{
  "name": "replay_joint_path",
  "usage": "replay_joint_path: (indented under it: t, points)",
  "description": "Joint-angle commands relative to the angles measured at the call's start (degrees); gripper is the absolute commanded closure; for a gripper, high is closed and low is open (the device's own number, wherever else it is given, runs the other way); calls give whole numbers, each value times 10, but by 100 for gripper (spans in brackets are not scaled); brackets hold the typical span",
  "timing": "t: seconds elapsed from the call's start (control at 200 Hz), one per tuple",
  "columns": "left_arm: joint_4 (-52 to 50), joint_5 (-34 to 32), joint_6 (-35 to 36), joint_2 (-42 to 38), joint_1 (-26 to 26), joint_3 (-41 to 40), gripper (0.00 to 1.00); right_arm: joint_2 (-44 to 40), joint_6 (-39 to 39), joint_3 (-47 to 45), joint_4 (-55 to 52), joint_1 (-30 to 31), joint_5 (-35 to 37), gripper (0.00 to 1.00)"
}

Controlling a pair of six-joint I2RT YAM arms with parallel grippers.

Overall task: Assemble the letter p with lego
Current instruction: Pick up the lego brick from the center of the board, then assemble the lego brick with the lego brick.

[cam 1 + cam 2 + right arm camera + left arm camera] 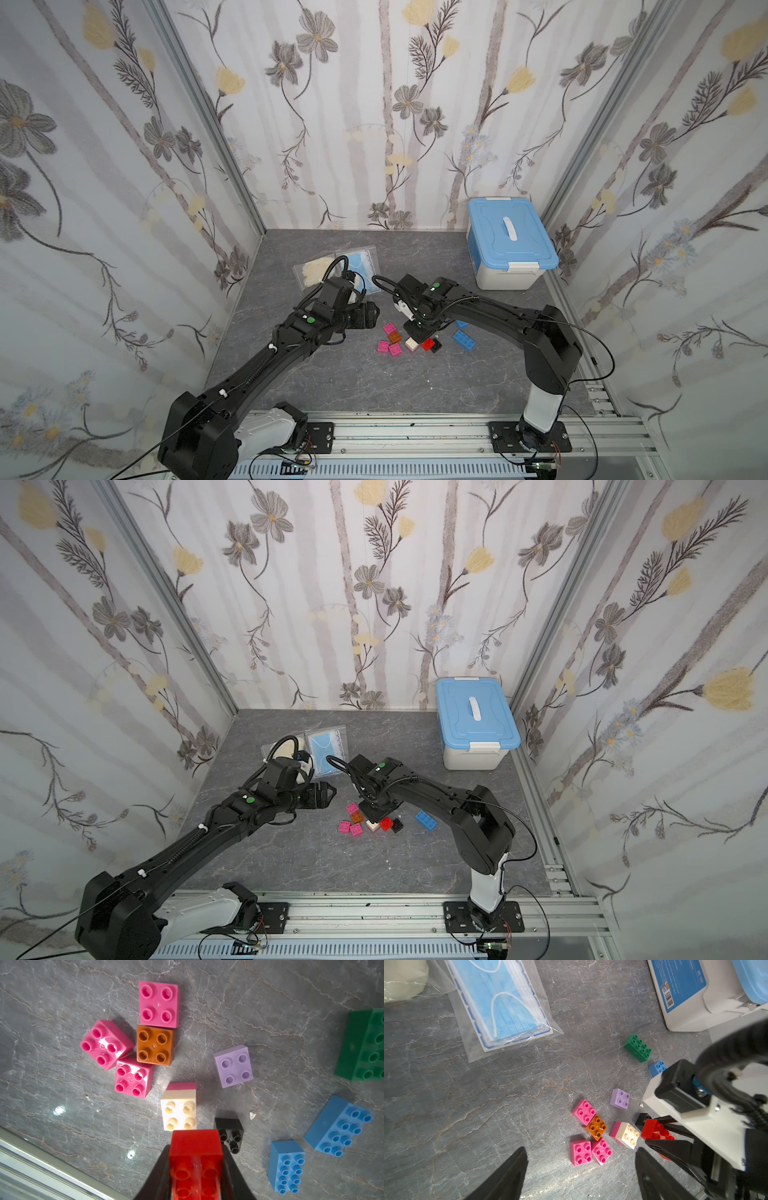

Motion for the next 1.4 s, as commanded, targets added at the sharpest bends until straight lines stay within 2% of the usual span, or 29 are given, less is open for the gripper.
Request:
replay_joint_path:
  t: [0.0,0.849,1.394]
  points:
    - [17,1,-4,-5,1,-4,16,9,9,9,13,15,-4,79]
    - [17,-3,-1,-18,9,-15,16,49,31,13,21,27,43,79]
    - [15,0,1,-21,12,-17,15,35,37,15,4,28,49,79]
